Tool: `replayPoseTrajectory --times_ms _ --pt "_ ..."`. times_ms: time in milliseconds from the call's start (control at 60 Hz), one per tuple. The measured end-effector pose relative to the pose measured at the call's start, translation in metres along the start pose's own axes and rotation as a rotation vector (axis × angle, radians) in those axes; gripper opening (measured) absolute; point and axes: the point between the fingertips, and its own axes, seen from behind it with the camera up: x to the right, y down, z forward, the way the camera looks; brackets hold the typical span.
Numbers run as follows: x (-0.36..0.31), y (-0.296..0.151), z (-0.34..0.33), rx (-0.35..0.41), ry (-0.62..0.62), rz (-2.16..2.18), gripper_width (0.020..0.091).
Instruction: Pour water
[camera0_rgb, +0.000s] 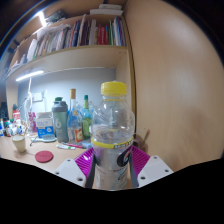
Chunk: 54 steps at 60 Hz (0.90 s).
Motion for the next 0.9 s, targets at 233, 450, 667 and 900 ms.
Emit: replayPoseTrajectory --times_ms 233,450,667,900 --pt "-0.001 0.001 -0.003 -0.013 0.018 -0.054 0.0448" --pt "-0.061 -0.055 -0.009 0.039 -0.051 -0.263 0.0447" --pt "-0.187 -0.137 0.02 0.187 -0.016 -0.932 0.0447" --pt "-0.316 -0.125 0.053 0.332 0.021 -1.823 0.0443"
